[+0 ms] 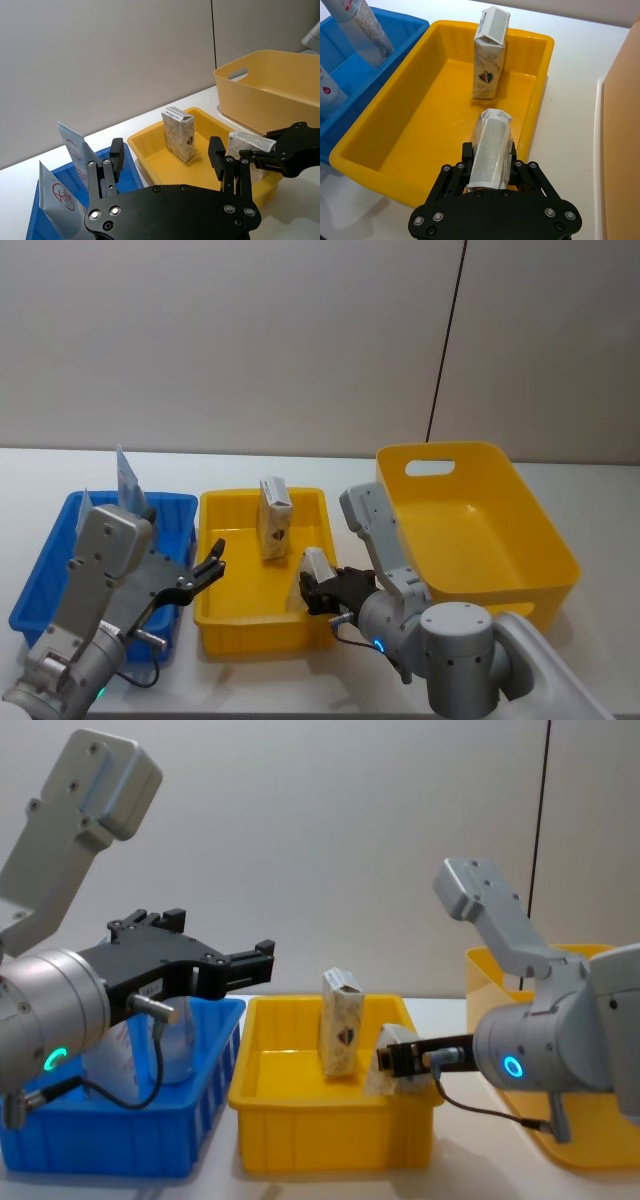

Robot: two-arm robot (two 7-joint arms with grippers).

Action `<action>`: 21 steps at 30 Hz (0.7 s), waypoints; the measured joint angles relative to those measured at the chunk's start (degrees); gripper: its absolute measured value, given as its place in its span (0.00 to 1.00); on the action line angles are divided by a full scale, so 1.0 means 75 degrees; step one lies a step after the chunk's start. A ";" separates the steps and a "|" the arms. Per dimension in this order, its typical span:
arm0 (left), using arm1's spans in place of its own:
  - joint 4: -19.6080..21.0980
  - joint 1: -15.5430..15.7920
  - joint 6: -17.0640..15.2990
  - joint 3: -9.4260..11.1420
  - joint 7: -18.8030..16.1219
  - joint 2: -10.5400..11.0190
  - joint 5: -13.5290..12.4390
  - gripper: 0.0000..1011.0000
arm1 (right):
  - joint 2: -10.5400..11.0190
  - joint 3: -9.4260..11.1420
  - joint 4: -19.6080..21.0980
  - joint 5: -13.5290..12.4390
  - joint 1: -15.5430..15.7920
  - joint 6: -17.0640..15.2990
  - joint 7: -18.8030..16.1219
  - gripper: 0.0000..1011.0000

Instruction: Bimanual collaborative sorting of washing and personal care products

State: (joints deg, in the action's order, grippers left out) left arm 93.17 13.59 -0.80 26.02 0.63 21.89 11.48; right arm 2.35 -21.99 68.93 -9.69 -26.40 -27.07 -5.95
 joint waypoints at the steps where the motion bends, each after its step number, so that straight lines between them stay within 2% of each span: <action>1: 0.0000 0.0000 0.0000 0.0000 0.0000 0.0000 0.0000 0.99 | 0.0013 -0.0018 0.0028 0.0036 0.0012 0.0068 -0.0002 0.34; 6: 0.0000 -0.0001 0.0000 0.0000 0.0000 0.0000 0.0000 0.99 | 0.0052 -0.0069 0.0131 0.0144 0.0052 0.0326 -0.0020 0.31; 15: 0.0001 -0.0001 0.0000 0.0000 0.0000 0.0000 0.0000 0.99 | 0.0125 -0.0146 0.0409 0.0317 0.0133 0.1062 -0.0131 0.25; 20: 0.0000 0.0000 0.0000 0.0000 0.0000 0.0000 0.0000 0.99 | 0.0148 -0.0151 0.0552 0.0366 0.0154 0.1448 -0.0206 0.15; 21: 0.0000 0.0000 0.0000 0.0001 0.0000 0.0000 0.0000 0.99 | 0.0157 -0.0146 0.0610 0.0379 0.0157 0.1599 -0.0232 0.10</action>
State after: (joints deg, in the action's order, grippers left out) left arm 93.18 13.59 -0.79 26.03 0.63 21.89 11.48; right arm 3.53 -23.09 73.51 -6.85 -25.23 -15.08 -7.70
